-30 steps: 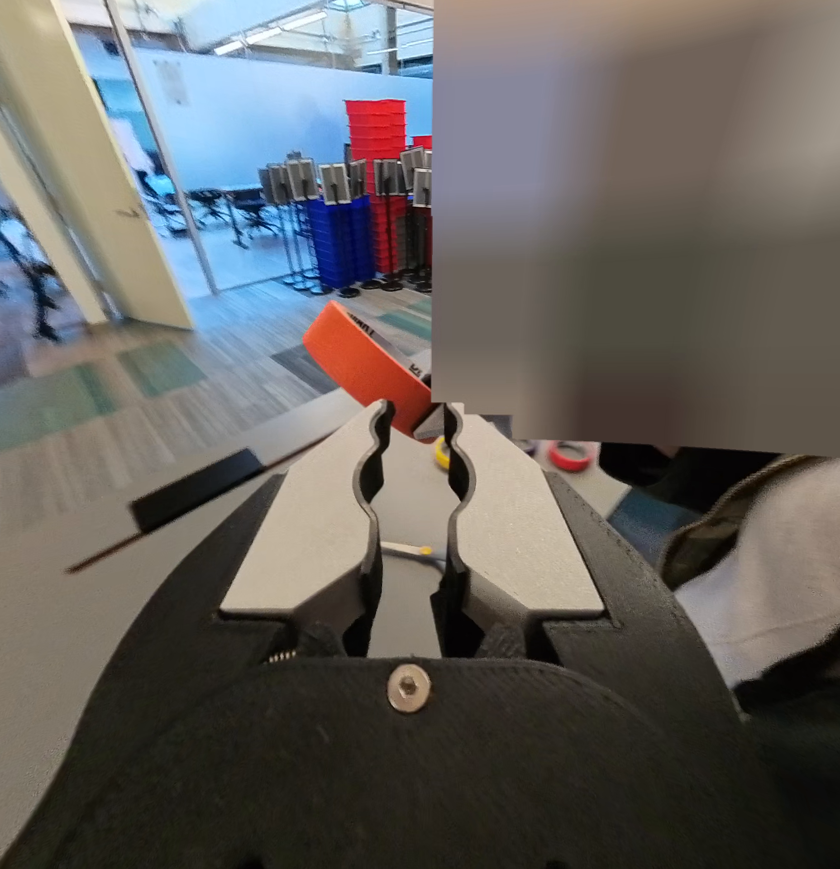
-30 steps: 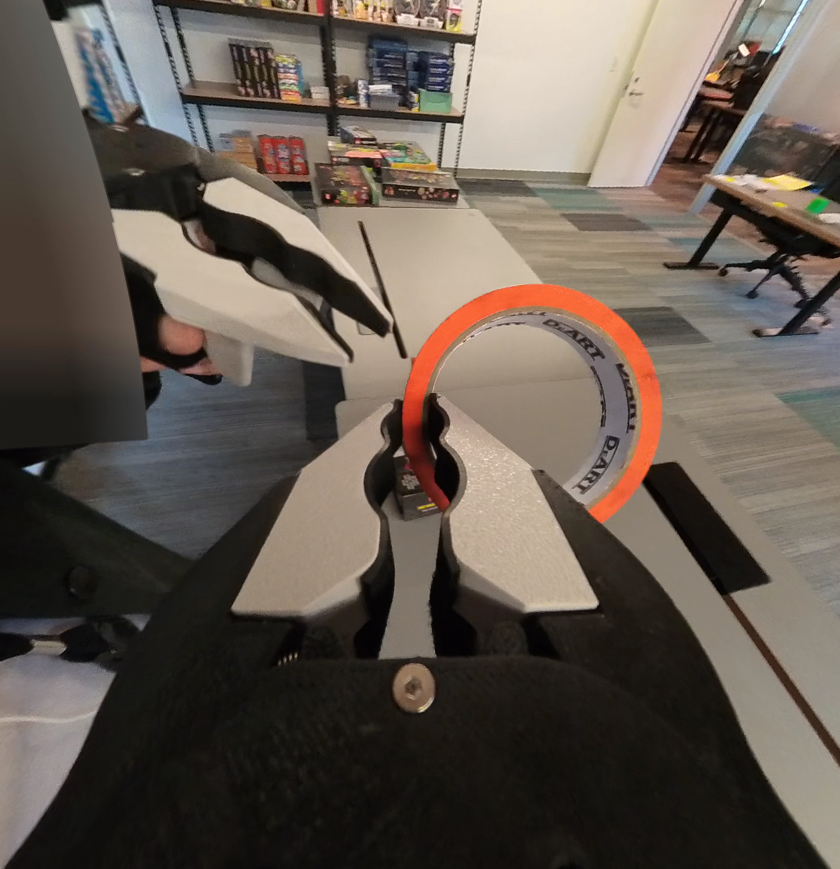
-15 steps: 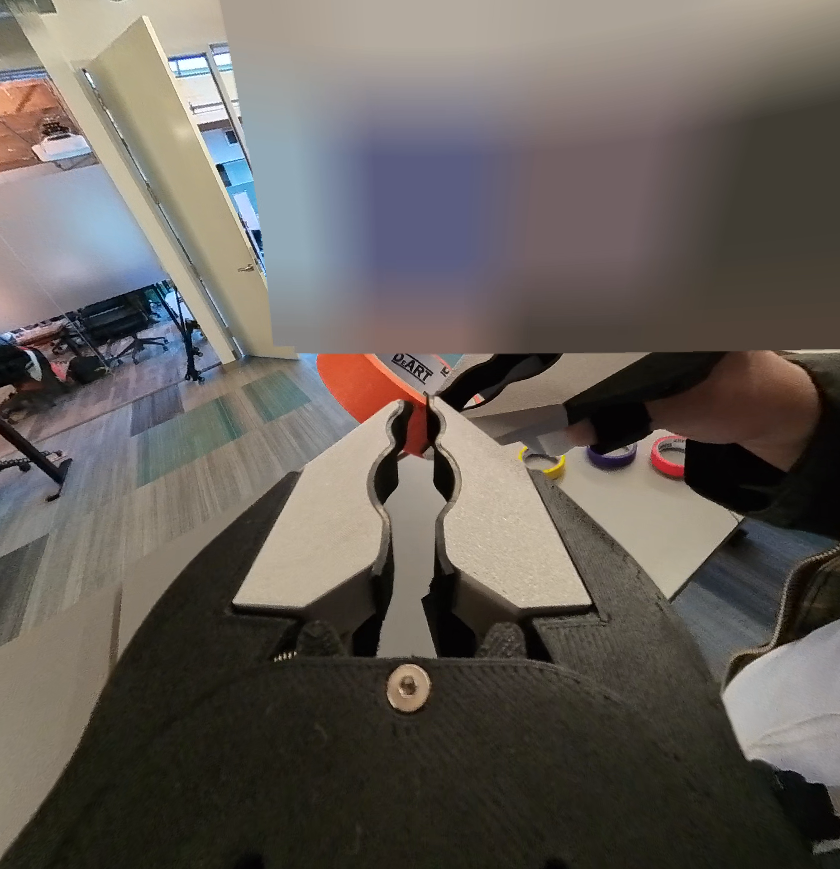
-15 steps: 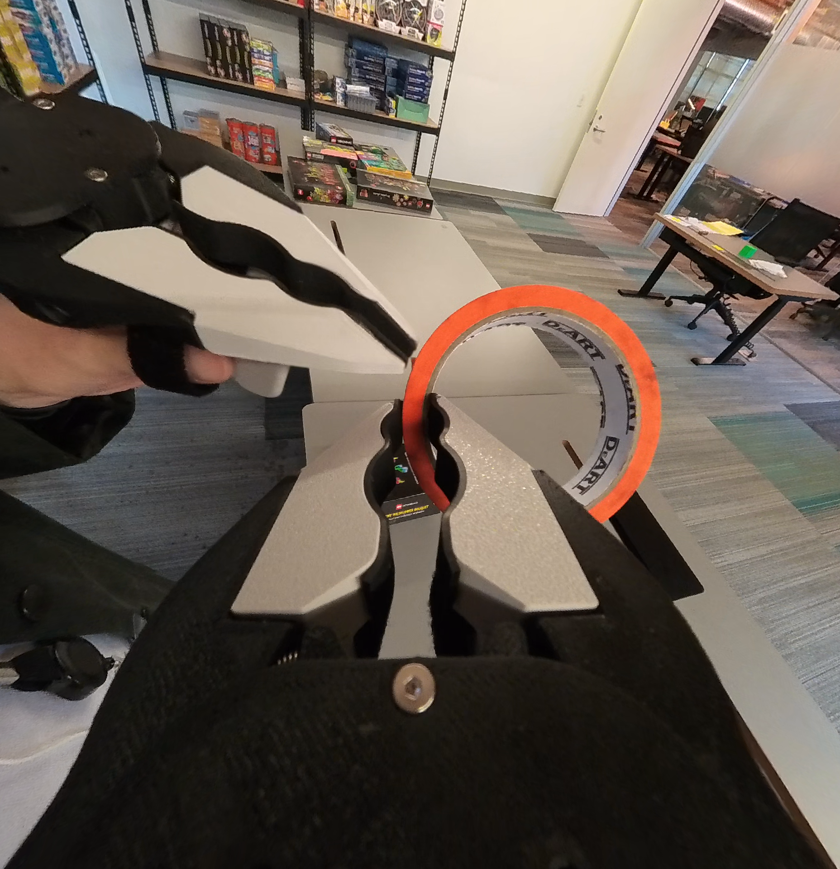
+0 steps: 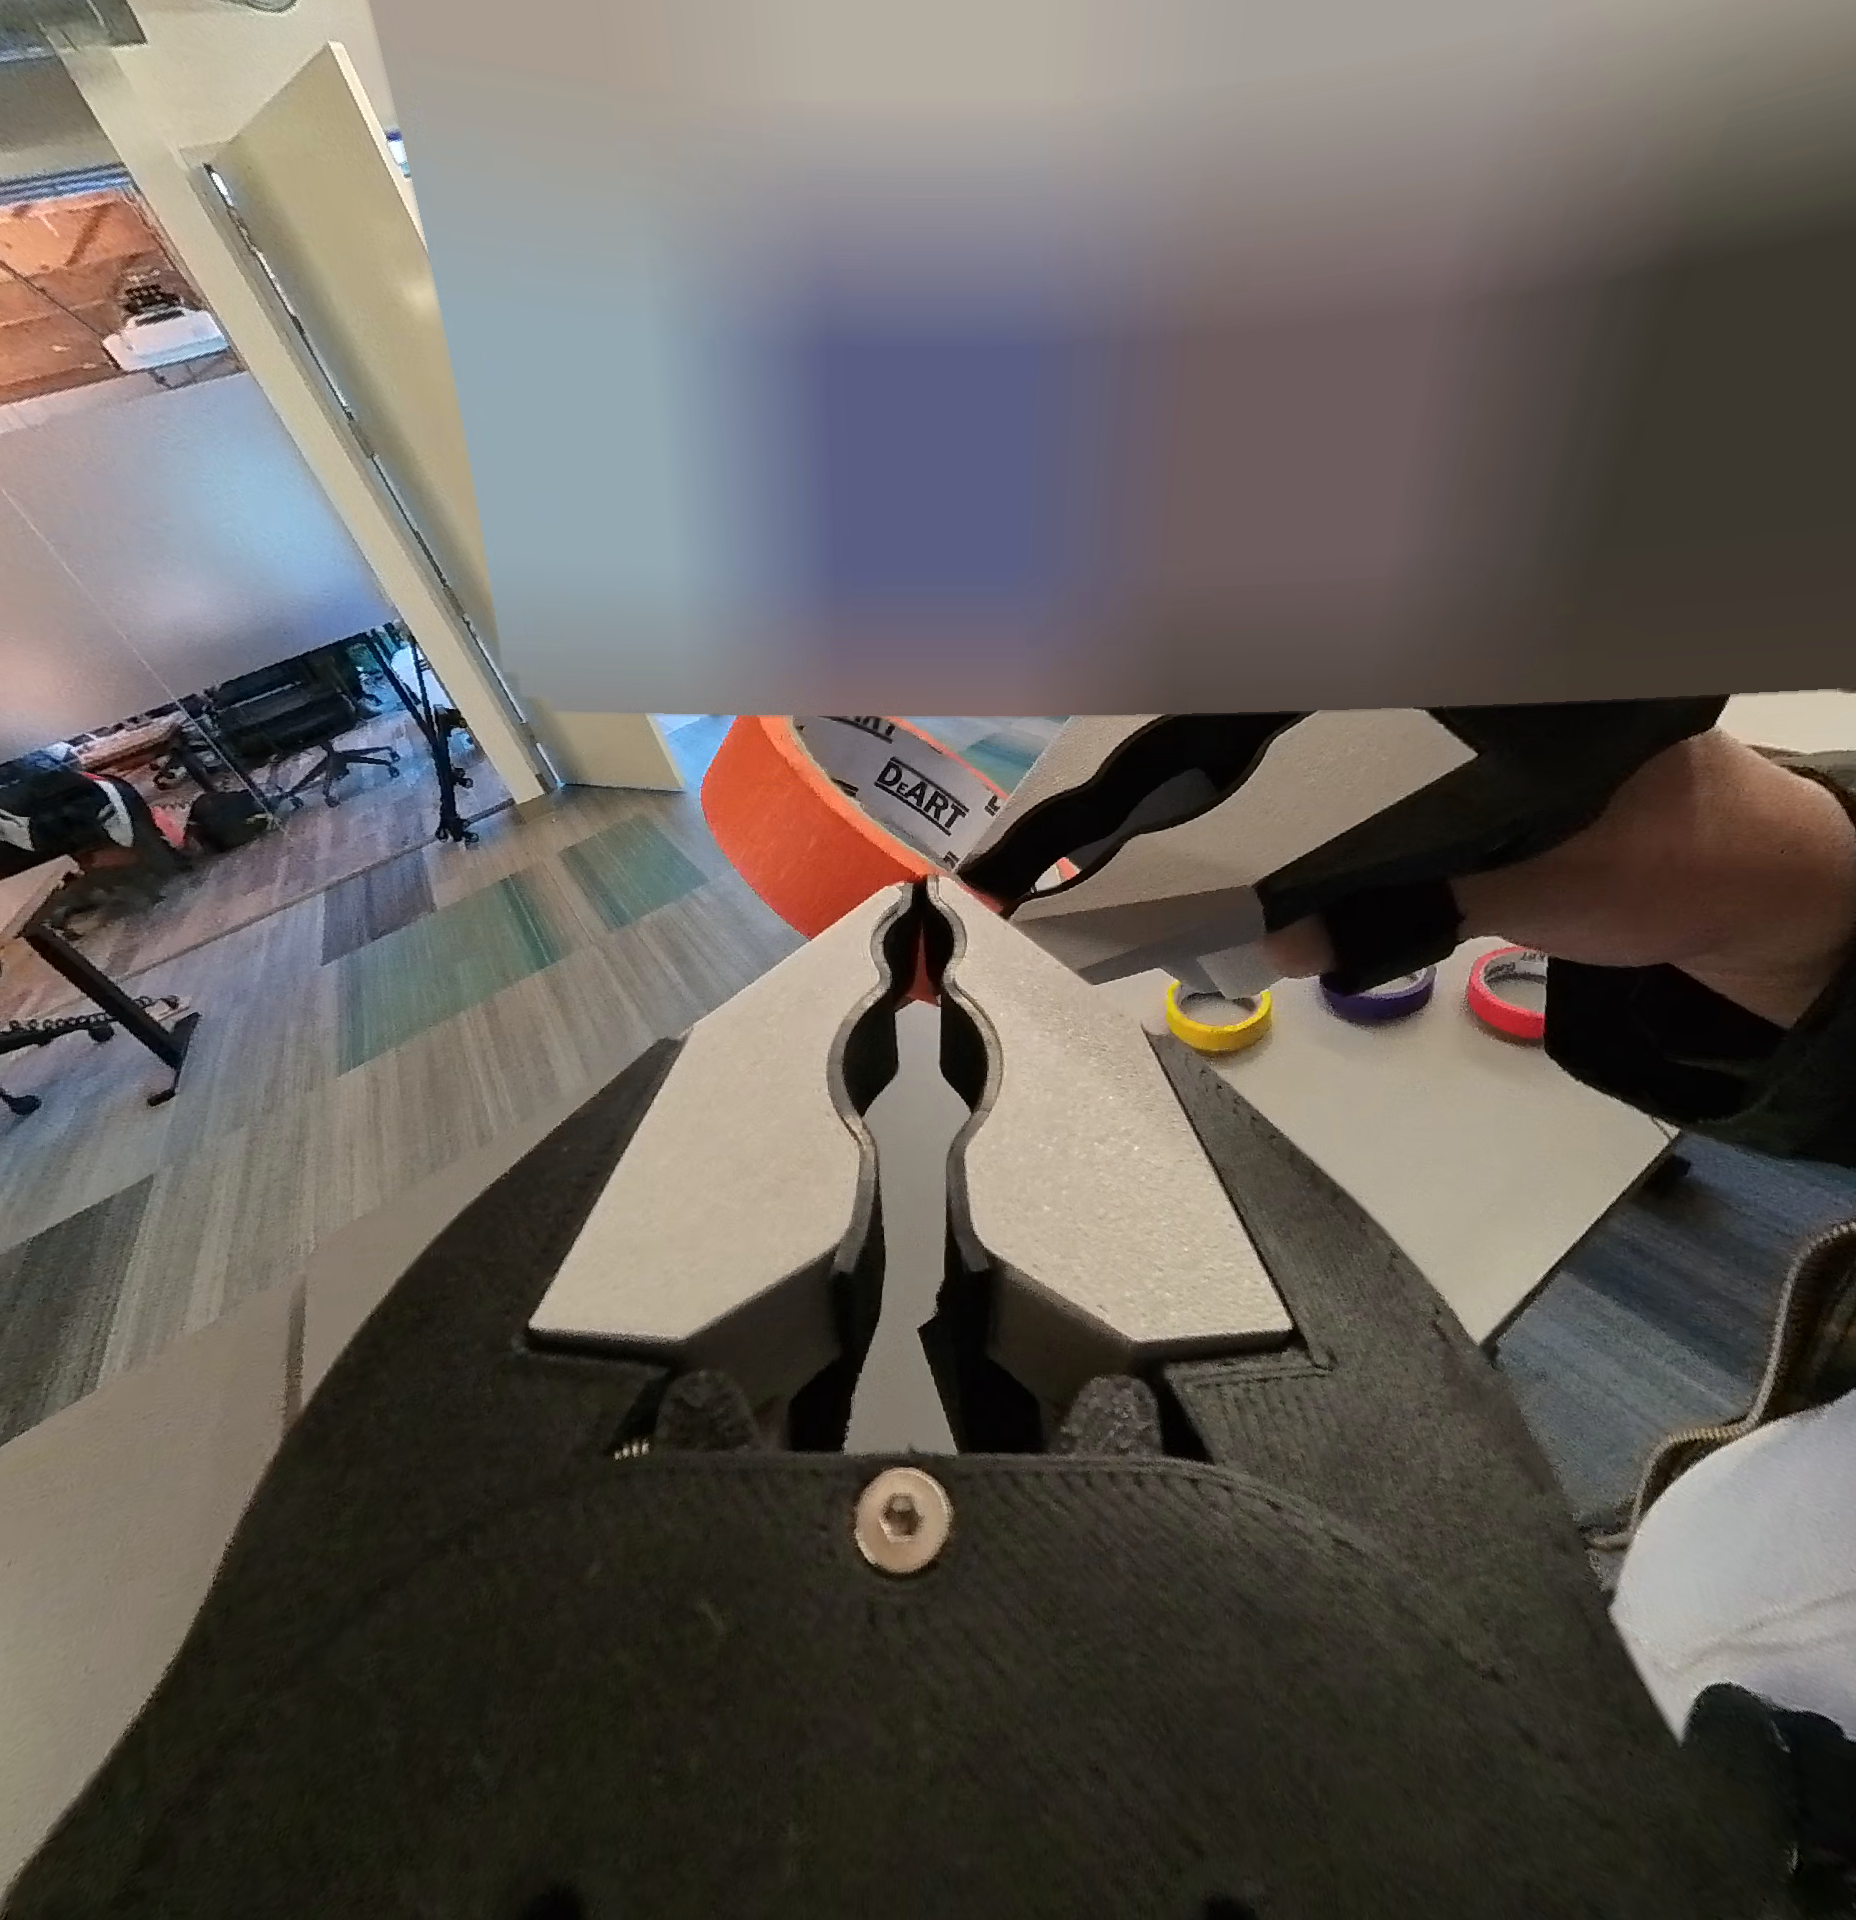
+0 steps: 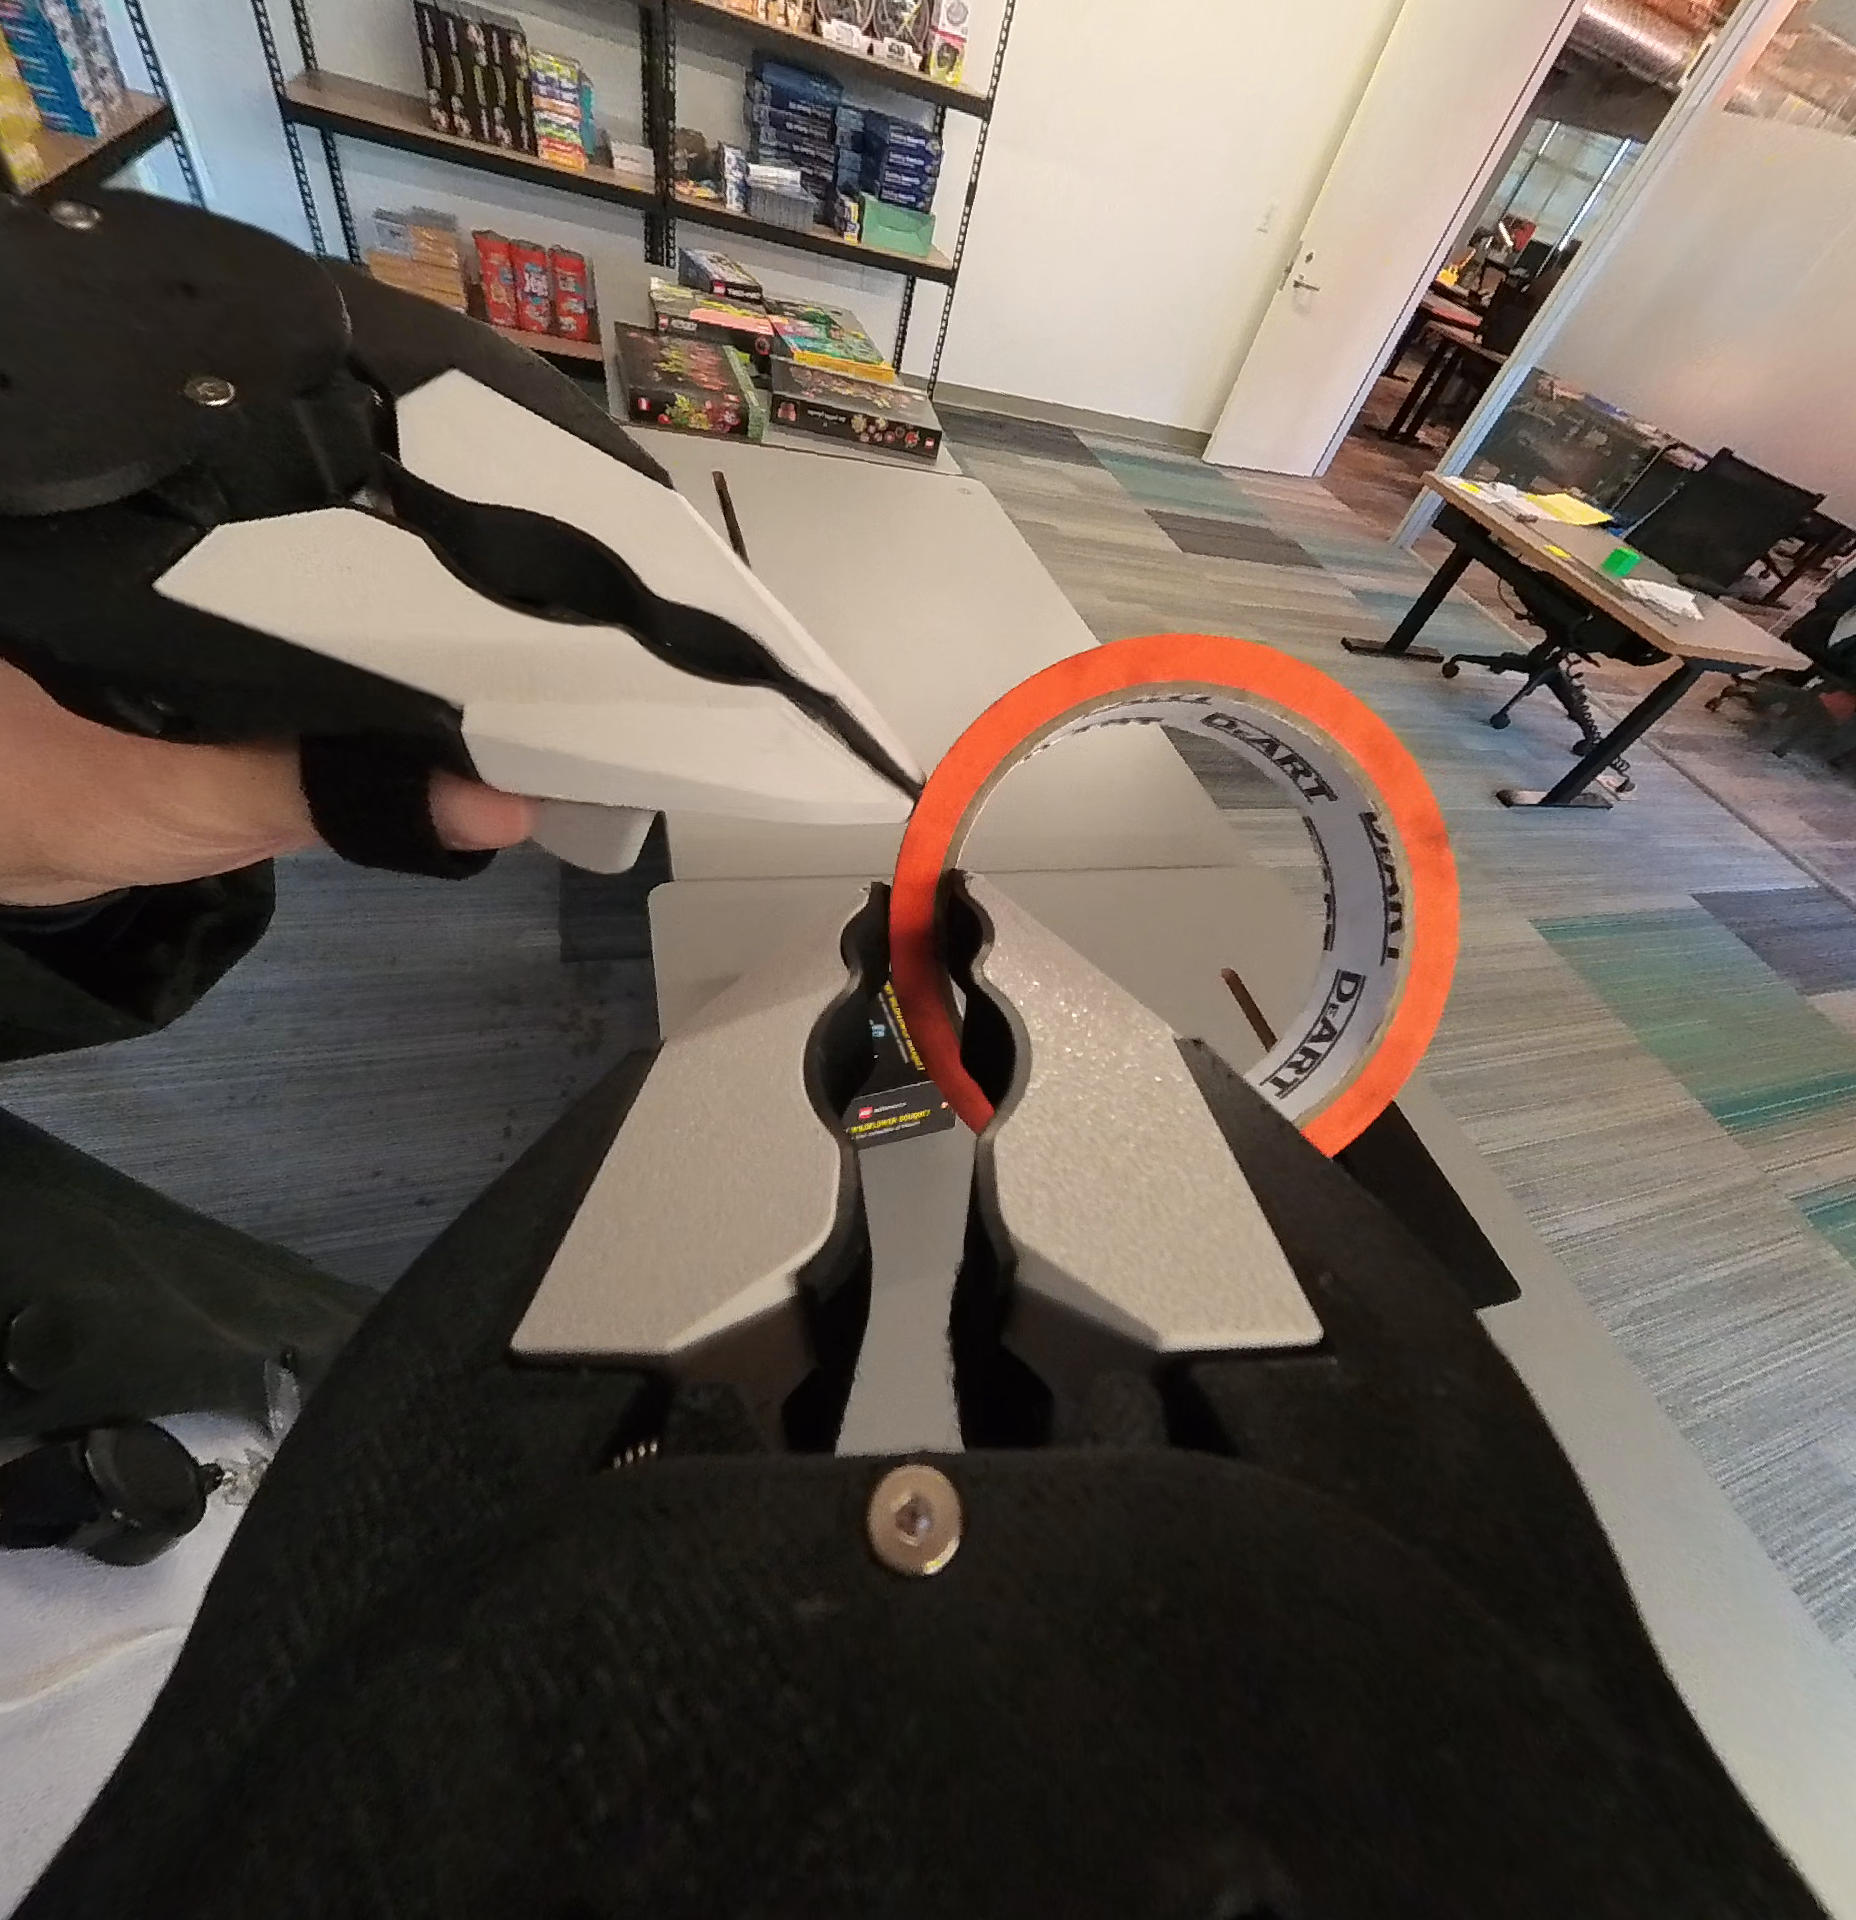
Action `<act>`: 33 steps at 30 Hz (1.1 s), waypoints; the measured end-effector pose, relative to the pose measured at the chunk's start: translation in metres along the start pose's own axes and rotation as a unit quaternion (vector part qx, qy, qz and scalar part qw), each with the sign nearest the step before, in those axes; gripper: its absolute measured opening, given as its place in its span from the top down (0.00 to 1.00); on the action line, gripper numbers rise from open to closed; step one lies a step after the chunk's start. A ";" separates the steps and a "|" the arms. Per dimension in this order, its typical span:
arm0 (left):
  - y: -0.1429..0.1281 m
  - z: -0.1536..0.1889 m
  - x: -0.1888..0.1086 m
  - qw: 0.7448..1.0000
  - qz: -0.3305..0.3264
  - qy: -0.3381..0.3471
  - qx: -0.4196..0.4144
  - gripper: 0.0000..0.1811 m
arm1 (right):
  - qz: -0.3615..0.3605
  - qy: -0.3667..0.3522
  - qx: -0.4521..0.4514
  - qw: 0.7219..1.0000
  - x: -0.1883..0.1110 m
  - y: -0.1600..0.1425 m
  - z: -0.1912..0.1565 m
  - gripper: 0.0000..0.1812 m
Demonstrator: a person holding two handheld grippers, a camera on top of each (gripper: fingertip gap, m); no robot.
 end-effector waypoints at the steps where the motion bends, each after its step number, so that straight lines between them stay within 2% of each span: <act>1: 0.000 0.000 0.000 1.000 -0.004 -0.001 0.003 1.00 | -0.002 0.001 0.001 1.000 0.000 -0.001 0.000 0.95; 14: 0.001 -0.002 -0.006 1.000 -0.007 -0.011 0.005 1.00 | 0.002 0.031 0.029 0.999 -0.003 -0.002 -0.001 0.95; 23: -0.004 -0.006 -0.008 1.000 -0.025 -0.017 0.007 1.00 | -0.014 0.091 0.083 0.992 -0.004 -0.008 -0.001 0.95; 30: -0.023 0.000 -0.004 0.996 -0.068 -0.057 -0.007 1.00 | -0.085 0.176 0.152 0.969 -0.005 -0.029 0.002 0.95; 33: -0.033 -0.010 -0.006 0.995 -0.092 -0.025 0.010 1.00 | -0.139 0.189 0.168 0.958 -0.007 -0.048 0.008 0.95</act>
Point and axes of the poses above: each gripper's, where its closed fingertips meet, x out along the fingers, y out of its top, z = x × y across the jaws, the point moved 5 cm from there along -x, back along the fingers, and after that the axes turned 8 degrees about x, right-handed, at the moved point
